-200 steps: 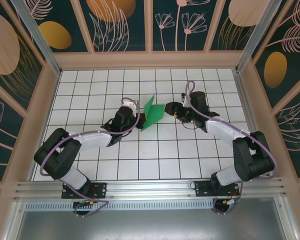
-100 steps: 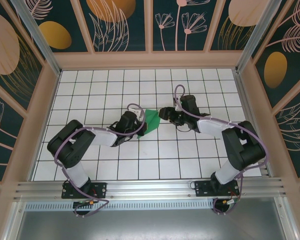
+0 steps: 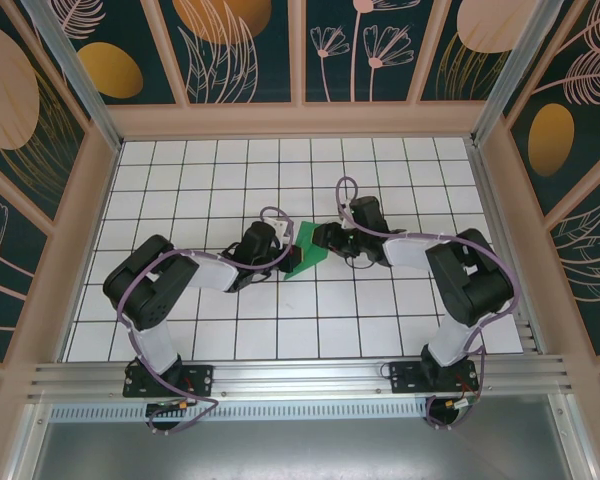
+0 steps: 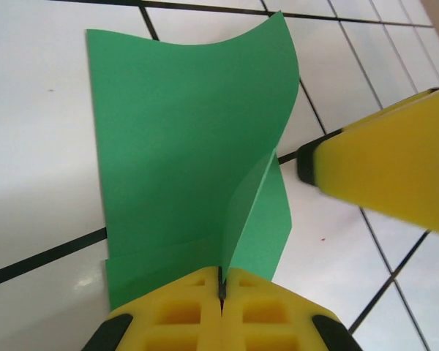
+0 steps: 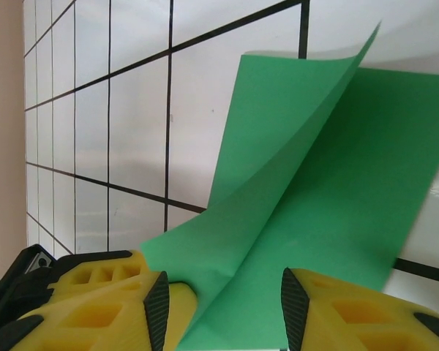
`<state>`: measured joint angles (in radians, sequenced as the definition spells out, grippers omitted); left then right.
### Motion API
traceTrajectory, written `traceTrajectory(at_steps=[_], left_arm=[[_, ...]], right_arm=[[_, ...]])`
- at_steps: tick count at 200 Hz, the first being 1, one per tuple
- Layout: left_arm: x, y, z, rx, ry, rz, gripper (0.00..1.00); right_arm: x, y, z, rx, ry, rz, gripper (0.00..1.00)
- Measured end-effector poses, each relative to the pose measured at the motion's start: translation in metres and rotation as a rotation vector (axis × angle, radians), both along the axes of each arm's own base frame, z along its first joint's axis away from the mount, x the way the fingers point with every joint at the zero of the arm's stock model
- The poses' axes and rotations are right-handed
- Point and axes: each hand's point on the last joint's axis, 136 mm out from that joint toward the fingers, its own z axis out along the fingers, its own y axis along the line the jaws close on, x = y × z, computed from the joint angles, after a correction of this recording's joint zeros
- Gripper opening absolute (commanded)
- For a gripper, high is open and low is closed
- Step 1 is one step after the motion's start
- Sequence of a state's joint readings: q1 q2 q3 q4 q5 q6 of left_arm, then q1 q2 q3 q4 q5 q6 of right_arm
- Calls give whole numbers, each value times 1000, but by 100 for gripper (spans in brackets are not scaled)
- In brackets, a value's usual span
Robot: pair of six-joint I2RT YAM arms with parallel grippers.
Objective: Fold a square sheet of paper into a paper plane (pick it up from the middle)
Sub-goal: Fourth fold the wing at the center of the table.
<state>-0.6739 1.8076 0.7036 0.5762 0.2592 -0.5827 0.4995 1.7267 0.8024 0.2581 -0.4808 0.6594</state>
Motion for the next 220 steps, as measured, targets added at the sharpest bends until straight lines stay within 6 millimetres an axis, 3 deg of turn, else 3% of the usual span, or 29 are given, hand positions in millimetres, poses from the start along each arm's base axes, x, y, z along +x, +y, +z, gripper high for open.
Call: traceTrajectory(at_steps=[49, 161, 220], left_arm=[[0, -4, 4, -67, 47, 0, 7], [0, -6, 3, -110, 82, 1, 29], [-1, 3, 28, -127, 41, 21, 31]], right_arm=[[3, 6, -9, 7, 14, 15, 47], [11, 6, -23, -23, 40, -5, 51], [18, 5, -24, -48, 66, -37, 55]])
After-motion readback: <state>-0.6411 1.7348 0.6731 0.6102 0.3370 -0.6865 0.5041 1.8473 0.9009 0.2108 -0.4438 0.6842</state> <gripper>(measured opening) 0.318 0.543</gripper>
